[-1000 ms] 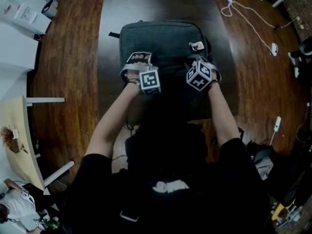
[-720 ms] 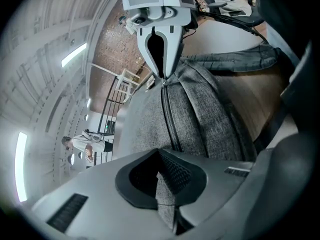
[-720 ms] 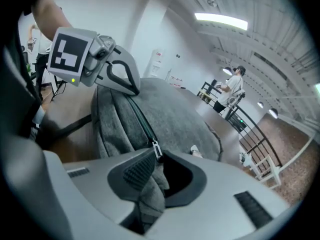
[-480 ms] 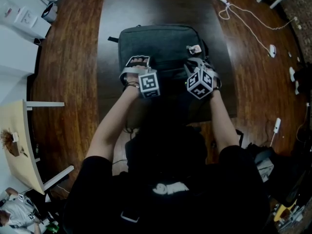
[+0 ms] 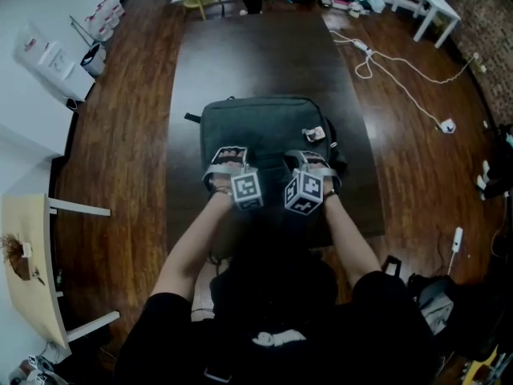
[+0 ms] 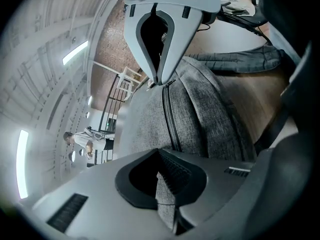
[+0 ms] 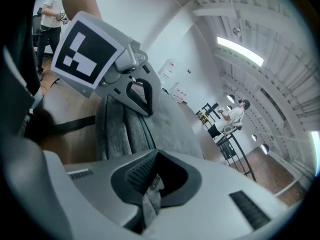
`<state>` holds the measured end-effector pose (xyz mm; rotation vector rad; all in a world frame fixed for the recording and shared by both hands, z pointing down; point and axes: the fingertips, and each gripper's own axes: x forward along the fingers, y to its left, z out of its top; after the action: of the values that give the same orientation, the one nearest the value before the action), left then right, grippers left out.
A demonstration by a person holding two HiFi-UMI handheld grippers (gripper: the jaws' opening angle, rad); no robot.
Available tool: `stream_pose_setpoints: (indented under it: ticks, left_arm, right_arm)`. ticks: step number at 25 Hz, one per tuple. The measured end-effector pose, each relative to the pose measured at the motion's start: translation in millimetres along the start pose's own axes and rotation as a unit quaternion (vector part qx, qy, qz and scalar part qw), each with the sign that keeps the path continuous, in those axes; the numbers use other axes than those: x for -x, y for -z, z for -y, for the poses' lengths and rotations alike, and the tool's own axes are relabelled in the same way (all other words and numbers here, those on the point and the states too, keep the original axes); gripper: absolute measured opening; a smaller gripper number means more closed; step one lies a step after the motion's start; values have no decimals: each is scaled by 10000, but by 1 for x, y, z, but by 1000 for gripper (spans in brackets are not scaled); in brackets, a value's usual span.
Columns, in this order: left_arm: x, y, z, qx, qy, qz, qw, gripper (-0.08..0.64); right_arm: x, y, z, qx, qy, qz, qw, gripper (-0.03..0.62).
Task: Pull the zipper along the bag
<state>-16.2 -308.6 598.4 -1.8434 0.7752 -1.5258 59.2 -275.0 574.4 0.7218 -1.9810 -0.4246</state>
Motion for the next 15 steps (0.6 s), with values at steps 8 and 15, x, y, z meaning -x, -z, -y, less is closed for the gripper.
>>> stream_pose_setpoints:
  ticks: [8,15]
  left_arm:
    - [5,1,7,19,63,-31,10000,-5]
    - [11,4,16,-38,309,-110,9995,-5]
  right_arm:
    - [-7,-5,-21,-6,-301,95,9995,23]
    - [-2,-11,-29,2,-286,96,9995,23]
